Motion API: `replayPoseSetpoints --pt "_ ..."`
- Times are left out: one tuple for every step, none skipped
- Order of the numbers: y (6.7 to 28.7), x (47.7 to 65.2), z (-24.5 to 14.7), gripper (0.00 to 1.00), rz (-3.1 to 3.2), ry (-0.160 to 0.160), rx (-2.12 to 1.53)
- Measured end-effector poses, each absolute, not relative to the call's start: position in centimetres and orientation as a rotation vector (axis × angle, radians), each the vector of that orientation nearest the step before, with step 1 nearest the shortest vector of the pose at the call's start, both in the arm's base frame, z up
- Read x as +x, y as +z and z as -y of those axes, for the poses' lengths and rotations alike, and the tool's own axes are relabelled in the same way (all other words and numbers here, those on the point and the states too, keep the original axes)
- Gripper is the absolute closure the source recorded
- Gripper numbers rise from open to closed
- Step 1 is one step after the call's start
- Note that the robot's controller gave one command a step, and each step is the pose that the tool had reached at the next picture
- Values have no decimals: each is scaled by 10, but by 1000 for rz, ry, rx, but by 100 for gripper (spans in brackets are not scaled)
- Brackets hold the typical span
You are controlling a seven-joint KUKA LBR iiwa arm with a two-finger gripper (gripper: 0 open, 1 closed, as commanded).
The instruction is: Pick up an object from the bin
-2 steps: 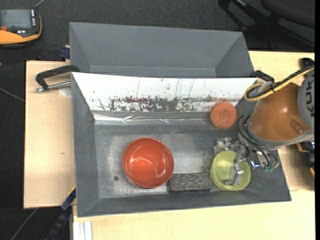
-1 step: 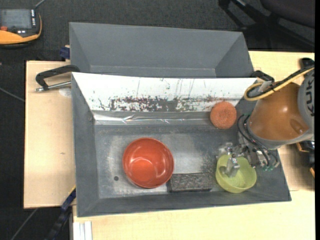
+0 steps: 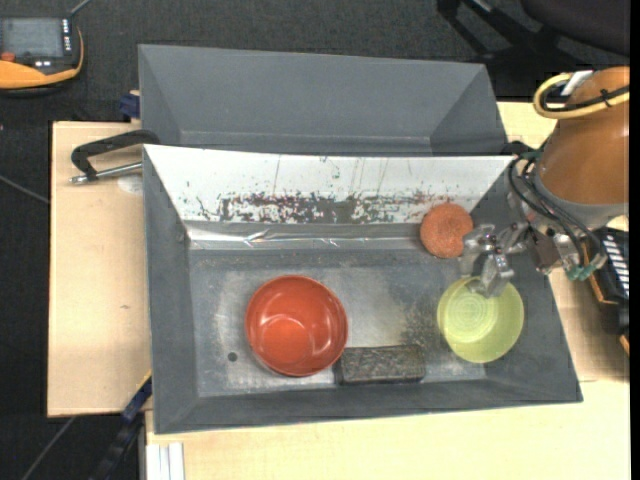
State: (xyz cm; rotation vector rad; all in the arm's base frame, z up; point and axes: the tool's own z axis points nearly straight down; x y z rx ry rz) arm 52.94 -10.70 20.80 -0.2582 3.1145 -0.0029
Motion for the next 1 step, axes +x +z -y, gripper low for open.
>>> replayPoseSetpoints --pt "193 601 104 100 -3116 0 15"
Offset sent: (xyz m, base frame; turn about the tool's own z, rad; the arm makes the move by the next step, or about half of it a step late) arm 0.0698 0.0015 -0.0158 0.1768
